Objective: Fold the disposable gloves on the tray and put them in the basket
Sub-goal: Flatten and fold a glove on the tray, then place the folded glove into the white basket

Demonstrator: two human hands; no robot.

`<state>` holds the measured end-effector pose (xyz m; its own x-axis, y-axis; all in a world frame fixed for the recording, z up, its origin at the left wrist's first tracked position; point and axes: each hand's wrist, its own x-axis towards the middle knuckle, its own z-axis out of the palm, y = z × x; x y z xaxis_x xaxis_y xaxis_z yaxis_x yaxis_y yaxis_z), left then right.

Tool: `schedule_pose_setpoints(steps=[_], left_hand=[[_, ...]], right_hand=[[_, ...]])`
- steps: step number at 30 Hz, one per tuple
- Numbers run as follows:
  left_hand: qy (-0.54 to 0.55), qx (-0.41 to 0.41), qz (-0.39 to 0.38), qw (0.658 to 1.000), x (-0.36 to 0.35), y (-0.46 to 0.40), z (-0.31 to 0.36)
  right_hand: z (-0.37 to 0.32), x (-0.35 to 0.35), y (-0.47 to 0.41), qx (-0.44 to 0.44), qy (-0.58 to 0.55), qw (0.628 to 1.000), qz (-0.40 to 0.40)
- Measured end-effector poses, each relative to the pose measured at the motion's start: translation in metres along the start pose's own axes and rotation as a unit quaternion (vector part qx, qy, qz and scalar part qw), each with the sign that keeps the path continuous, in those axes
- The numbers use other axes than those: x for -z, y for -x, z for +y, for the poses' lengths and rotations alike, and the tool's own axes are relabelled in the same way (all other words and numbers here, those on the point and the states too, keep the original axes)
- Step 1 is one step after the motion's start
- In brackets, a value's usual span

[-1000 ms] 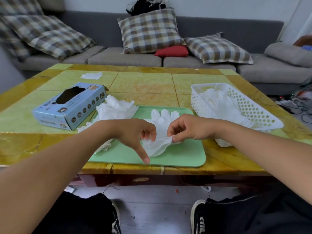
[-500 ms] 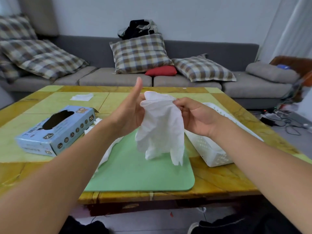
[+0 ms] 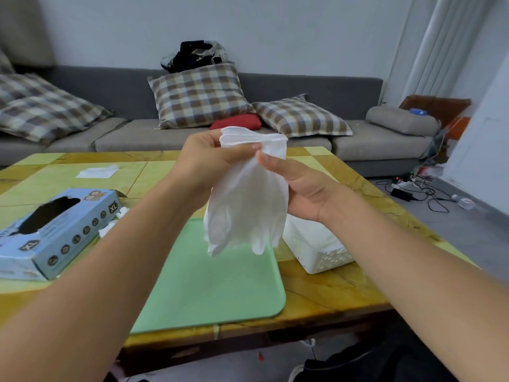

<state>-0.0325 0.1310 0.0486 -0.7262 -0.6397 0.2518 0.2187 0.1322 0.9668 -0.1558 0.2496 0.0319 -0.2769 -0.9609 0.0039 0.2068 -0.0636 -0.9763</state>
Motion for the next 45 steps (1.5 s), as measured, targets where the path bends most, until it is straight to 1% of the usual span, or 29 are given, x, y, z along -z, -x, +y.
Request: schedule_pose_setpoints(steps=[2,4,6,9,11,13,17,21,23,24,26,28,30,31,32,33,34,36,37,39,41,42,44,45], left_hand=[[-0.030,-0.017,0.011,0.999,-0.004,0.000,-0.001],[-0.016,-0.015,0.020,1.000,-0.005,0.000,-0.001],[0.008,0.004,0.006,1.000,-0.004,-0.003,0.002],[0.017,0.044,-0.050,0.998,-0.005,-0.005,0.006],[0.015,0.065,-0.075,0.995,-0.009,-0.006,0.007],[0.020,0.077,-0.081,0.994,-0.018,-0.005,0.007],[0.059,0.093,-0.062,0.992,-0.038,-0.007,0.008],[0.062,0.140,-0.032,0.988,-0.054,-0.019,-0.005],[0.052,0.164,-0.023,0.985,-0.058,-0.027,-0.013],[0.050,0.164,-0.020,0.985,-0.060,-0.032,-0.014],[0.037,0.118,-0.018,0.992,-0.064,-0.044,-0.009],[0.018,0.022,-0.019,0.999,-0.067,-0.059,0.002],[0.015,-0.071,-0.025,0.997,-0.068,-0.072,0.011],[0.010,-0.103,-0.025,0.994,-0.070,-0.080,0.011],[-0.005,-0.126,-0.023,0.992,-0.071,-0.085,0.008],[-0.025,-0.145,-0.019,0.989,-0.074,-0.090,0.002],[-0.045,-0.157,-0.017,0.986,-0.076,-0.093,-0.007],[-0.094,-0.160,-0.027,0.982,-0.080,-0.096,-0.036],[-0.132,-0.154,-0.047,0.978,-0.080,-0.095,-0.053],[-0.221,-0.136,-0.122,0.958,-0.079,-0.088,-0.088],[-0.265,-0.114,-0.190,0.938,-0.076,-0.080,-0.107],[-0.269,-0.101,-0.212,0.934,-0.076,-0.075,-0.112],[-0.289,-0.087,-0.251,0.920,-0.076,-0.070,-0.114],[-0.312,-0.083,-0.277,0.905,-0.077,-0.069,-0.115]], right_hand=[[0.000,0.001,-0.002,0.044,0.041,0.997,0.055],[-0.004,0.004,-0.002,0.083,0.088,0.987,0.105],[-0.010,0.009,0.000,0.109,0.091,0.983,0.120],[-0.024,0.020,0.010,0.123,0.059,0.984,0.117],[-0.035,0.028,0.018,0.112,0.059,0.986,0.108],[-0.044,0.036,0.028,0.086,0.074,0.987,0.111],[-0.056,0.052,0.040,0.036,0.087,0.988,0.120],[-0.058,0.074,0.037,-0.020,0.096,0.985,0.144],[-0.054,0.083,0.027,-0.019,0.116,0.980,0.163],[-0.054,0.087,0.021,0.000,0.131,0.975,0.178],[-0.059,0.093,0.007,0.078,0.152,0.963,0.211],[-0.070,0.099,-0.005,0.181,0.168,0.943,0.225],[-0.083,0.104,-0.012,0.285,0.182,0.915,0.218],[-0.086,0.109,-0.015,0.328,0.181,0.903,0.211],[-0.086,0.115,-0.018,0.357,0.178,0.894,0.205],[-0.082,0.122,-0.022,0.365,0.180,0.890,0.205],[-0.073,0.131,-0.024,0.355,0.185,0.893,0.207],[-0.040,0.157,-0.027,0.288,0.191,0.916,0.203],[-0.020,0.169,-0.023,0.240,0.203,0.929,0.195],[0.017,0.189,-0.009,0.127,0.253,0.946,0.160],[0.034,0.198,0.003,0.042,0.309,0.944,0.111],[0.036,0.199,0.007,0.017,0.333,0.938,0.098],[0.031,0.199,0.011,-0.003,0.375,0.924,0.075],[0.028,0.198,0.014,-0.011,0.399,0.915,0.059]])
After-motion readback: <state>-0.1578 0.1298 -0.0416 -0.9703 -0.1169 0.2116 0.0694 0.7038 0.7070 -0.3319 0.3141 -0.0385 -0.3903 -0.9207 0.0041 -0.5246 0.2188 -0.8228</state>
